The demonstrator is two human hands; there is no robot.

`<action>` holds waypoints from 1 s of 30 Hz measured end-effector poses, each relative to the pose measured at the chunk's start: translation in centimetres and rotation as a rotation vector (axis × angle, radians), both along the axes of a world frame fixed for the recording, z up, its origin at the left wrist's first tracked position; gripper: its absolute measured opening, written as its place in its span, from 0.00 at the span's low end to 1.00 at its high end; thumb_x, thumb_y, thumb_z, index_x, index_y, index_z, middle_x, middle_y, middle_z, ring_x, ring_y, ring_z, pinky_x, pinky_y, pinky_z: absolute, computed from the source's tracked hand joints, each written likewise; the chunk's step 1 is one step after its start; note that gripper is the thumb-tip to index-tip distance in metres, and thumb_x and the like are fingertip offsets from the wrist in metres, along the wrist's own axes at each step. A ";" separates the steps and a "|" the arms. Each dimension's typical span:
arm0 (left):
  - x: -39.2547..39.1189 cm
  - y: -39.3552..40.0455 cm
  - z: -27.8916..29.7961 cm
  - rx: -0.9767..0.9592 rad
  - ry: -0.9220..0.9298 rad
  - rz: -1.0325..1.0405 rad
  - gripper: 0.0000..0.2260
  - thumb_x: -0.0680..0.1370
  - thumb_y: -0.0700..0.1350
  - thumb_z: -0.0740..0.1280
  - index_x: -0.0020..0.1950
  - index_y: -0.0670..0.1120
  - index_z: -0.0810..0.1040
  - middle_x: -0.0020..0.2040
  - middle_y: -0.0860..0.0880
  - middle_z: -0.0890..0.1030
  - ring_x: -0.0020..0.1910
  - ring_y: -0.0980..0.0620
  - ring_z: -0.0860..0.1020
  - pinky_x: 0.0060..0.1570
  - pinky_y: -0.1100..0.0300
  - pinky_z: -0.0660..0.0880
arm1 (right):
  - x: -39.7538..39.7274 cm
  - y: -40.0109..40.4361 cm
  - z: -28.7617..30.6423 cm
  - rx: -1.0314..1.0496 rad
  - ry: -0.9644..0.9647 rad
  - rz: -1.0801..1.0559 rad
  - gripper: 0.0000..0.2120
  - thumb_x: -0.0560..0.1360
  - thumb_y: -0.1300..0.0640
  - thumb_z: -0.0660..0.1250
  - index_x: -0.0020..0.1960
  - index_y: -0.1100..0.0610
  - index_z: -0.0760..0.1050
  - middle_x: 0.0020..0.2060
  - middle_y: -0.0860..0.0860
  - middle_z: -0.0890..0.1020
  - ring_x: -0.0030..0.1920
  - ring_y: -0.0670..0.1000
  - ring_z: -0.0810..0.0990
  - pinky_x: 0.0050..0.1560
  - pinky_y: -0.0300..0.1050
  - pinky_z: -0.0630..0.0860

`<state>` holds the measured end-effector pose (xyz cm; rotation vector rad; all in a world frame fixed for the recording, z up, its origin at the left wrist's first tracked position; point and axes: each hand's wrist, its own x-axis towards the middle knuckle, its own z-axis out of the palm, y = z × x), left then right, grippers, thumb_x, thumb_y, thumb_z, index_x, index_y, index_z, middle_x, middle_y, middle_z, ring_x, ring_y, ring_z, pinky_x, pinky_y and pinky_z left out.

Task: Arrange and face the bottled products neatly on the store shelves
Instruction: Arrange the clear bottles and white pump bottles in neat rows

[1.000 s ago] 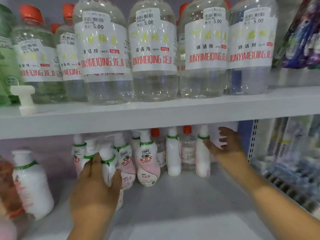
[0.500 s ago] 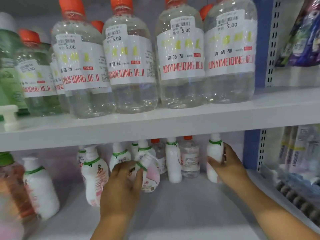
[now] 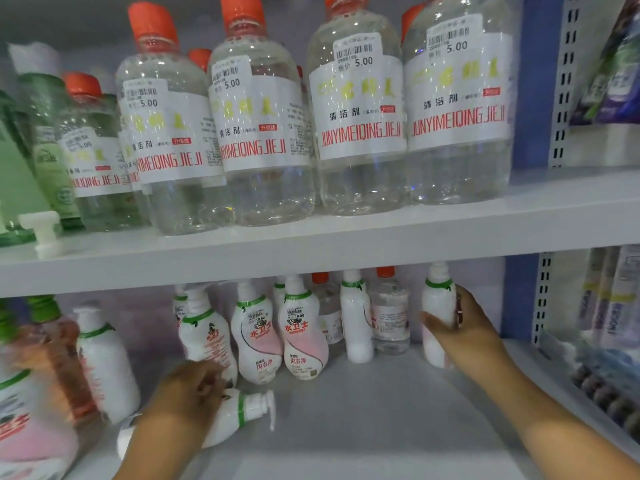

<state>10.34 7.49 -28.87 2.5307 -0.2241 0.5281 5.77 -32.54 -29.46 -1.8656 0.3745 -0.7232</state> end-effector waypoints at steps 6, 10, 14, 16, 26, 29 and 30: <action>-1.0 -6.9 3.8 -0.282 -0.156 -0.268 0.12 0.76 0.46 0.75 0.54 0.59 0.78 0.52 0.59 0.80 0.46 0.61 0.80 0.50 0.64 0.78 | -0.1 0.5 -0.1 -0.001 -0.006 -0.015 0.27 0.74 0.52 0.75 0.70 0.44 0.68 0.58 0.46 0.79 0.57 0.52 0.79 0.59 0.50 0.75; 1.5 -12.1 5.3 -0.113 -0.087 -0.194 0.34 0.72 0.64 0.73 0.71 0.52 0.66 0.63 0.56 0.73 0.62 0.54 0.75 0.59 0.58 0.73 | -0.8 1.0 0.1 -0.024 -0.001 -0.028 0.31 0.72 0.52 0.77 0.71 0.44 0.67 0.57 0.45 0.79 0.56 0.52 0.79 0.60 0.50 0.77; 2.2 -13.6 5.5 0.036 -0.080 -0.005 0.30 0.75 0.64 0.68 0.70 0.48 0.65 0.61 0.49 0.77 0.60 0.48 0.78 0.55 0.54 0.77 | -1.4 1.1 0.0 -0.056 0.002 -0.008 0.30 0.73 0.53 0.77 0.71 0.45 0.68 0.56 0.46 0.79 0.55 0.51 0.79 0.58 0.49 0.76; 1.6 -12.5 4.5 -0.014 -0.208 -0.034 0.29 0.74 0.60 0.71 0.68 0.45 0.70 0.58 0.47 0.80 0.57 0.46 0.80 0.53 0.54 0.77 | -1.3 0.8 0.0 -0.089 -0.007 -0.026 0.31 0.73 0.54 0.76 0.72 0.46 0.68 0.57 0.47 0.79 0.55 0.52 0.79 0.57 0.49 0.75; 0.5 -5.6 3.5 -0.084 -0.203 0.079 0.39 0.70 0.58 0.77 0.74 0.44 0.65 0.62 0.39 0.79 0.58 0.35 0.78 0.52 0.43 0.79 | -1.7 1.9 0.8 -0.417 -0.263 -0.412 0.30 0.72 0.57 0.77 0.70 0.60 0.72 0.59 0.58 0.75 0.56 0.57 0.78 0.57 0.49 0.77; -0.9 -6.0 3.4 -0.244 -0.296 0.153 0.40 0.67 0.53 0.81 0.72 0.39 0.68 0.65 0.35 0.73 0.64 0.35 0.70 0.61 0.42 0.72 | -1.9 5.6 2.3 -0.489 -0.475 -0.216 0.19 0.75 0.63 0.73 0.64 0.58 0.76 0.56 0.48 0.74 0.54 0.46 0.76 0.57 0.36 0.72; -1.9 -6.4 3.4 -0.294 -0.425 0.158 0.37 0.67 0.51 0.81 0.69 0.37 0.70 0.64 0.34 0.73 0.63 0.36 0.69 0.62 0.43 0.69 | -1.3 6.4 2.5 -0.452 -0.435 -0.134 0.18 0.76 0.62 0.72 0.65 0.56 0.76 0.57 0.46 0.74 0.55 0.46 0.77 0.59 0.37 0.73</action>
